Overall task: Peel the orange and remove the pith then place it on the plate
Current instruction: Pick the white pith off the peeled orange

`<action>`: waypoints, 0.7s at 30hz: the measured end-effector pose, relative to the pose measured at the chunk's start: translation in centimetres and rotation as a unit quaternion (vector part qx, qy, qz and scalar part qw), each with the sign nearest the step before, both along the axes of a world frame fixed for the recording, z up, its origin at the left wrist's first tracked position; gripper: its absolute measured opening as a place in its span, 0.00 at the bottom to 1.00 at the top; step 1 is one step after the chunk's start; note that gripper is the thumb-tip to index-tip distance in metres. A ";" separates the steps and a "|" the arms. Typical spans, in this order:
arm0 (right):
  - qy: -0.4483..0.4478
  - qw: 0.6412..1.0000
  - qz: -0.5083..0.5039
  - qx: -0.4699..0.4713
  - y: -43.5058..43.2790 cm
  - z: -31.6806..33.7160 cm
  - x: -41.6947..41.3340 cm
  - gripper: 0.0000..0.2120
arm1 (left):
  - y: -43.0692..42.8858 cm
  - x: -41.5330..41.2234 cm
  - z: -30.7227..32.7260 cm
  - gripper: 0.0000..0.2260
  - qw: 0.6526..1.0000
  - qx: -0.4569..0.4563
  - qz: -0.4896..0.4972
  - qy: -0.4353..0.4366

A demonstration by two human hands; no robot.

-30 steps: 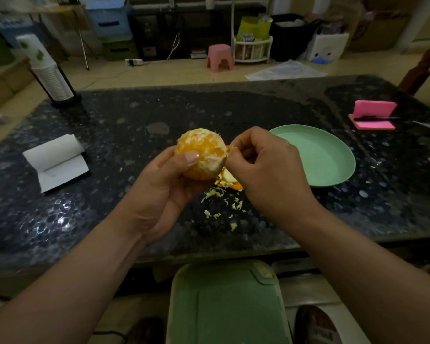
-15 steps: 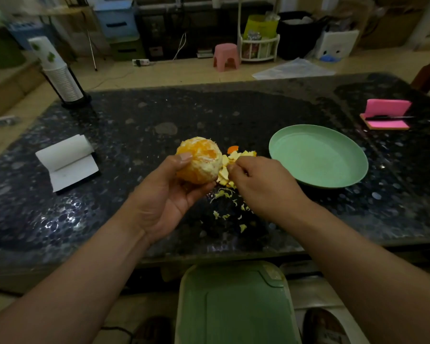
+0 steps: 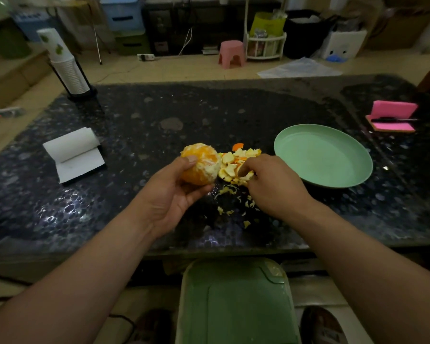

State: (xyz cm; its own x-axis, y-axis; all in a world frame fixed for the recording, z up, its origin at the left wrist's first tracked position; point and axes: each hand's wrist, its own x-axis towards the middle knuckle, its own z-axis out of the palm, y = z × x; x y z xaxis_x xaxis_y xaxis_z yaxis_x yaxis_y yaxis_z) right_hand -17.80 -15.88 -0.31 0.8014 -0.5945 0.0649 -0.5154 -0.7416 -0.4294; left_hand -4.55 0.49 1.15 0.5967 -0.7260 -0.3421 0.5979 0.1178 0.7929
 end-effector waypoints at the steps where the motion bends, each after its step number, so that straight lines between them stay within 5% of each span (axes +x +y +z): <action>1: -0.013 1.000 -0.002 0.002 -0.2 -0.1 0.0 0.12 | 0.0 0.0 -0.1 0.14 1.000 0.002 0.000 0.001; 3: -0.019 1.000 -0.012 0.015 -0.3 -0.1 0.1 0.10 | 0.1 0.1 -0.2 0.15 1.000 0.008 0.000 0.004; 5: -0.011 0.999 -0.022 0.022 -0.2 -0.1 0.1 0.19 | 0.1 0.1 -0.3 0.18 1.000 0.012 0.000 0.008; 7: -0.032 0.999 -0.014 0.033 -0.2 0.1 0.1 0.07 | 0.1 0.0 -0.3 0.20 1.000 0.013 -0.004 0.016; 14: -0.174 0.959 0.009 0.224 1.2 2.2 0.2 0.06 | -0.1 0.3 -0.4 0.24 0.999 -0.016 -0.039 -0.007; 21: -0.172 0.960 -0.020 0.219 1.6 2.5 -0.1 0.06 | -0.6 0.5 -1.0 0.28 0.995 -0.017 -0.029 -0.089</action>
